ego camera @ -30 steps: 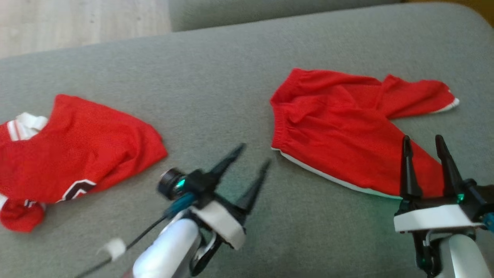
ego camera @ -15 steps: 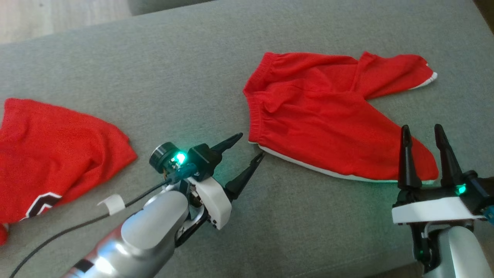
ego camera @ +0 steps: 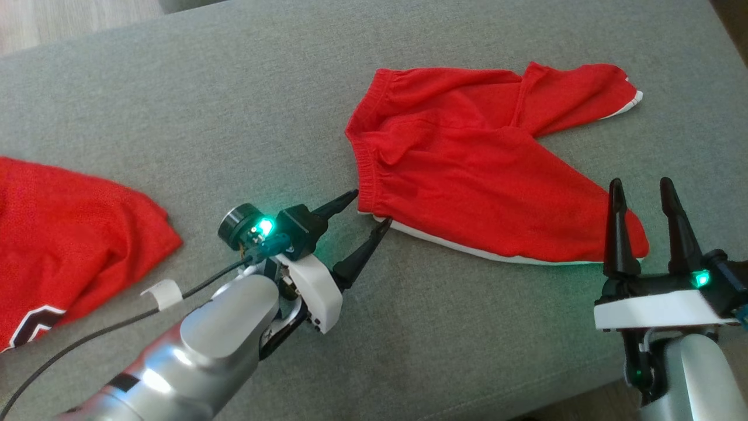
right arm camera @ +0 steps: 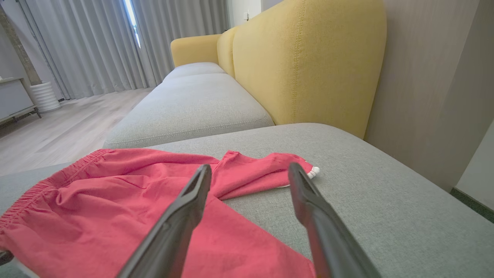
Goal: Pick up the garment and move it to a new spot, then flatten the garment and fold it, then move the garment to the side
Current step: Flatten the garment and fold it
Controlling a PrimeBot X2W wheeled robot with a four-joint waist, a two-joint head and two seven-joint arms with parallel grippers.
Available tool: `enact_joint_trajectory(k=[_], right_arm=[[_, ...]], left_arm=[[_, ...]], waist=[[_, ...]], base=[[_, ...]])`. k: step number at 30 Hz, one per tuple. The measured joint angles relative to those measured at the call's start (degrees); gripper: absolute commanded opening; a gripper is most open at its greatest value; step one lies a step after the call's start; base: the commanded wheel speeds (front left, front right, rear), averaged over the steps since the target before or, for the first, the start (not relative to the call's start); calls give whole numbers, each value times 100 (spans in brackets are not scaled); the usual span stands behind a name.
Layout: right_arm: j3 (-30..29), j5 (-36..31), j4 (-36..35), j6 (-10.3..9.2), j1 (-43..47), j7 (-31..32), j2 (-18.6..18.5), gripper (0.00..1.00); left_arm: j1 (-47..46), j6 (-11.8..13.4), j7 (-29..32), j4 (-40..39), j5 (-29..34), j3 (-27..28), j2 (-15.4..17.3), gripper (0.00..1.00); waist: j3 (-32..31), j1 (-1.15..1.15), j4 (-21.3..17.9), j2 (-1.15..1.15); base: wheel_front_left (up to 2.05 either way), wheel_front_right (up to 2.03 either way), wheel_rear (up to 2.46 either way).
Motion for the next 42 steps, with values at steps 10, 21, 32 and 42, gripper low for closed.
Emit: enact_joint_trajectory(k=[10,21,32,42], right_arm=[[-33,-71,79,0,7,1,0,100],[-87,-308,526,0,463,1,0,100],[-385,-499,1166,0,526,383,10,100],[-567,-55,2245,0,72,320,11,100]], left_arm=[[-151,0,-307,41,-164,-168,-13,0],[64,125,-474,154,-167,-129,-24,0],[162,235,-549,171,-162,-30,-64,0],[156,235,-554,134,-101,-30,-91,0]], waist=[[17,0,16,0],[-240,-1,4,0],[-324,-1,30,0],[-201,0,134,0]], base=[[0,0,0],[0,0,0],[0,0,0],[0,0,0]])
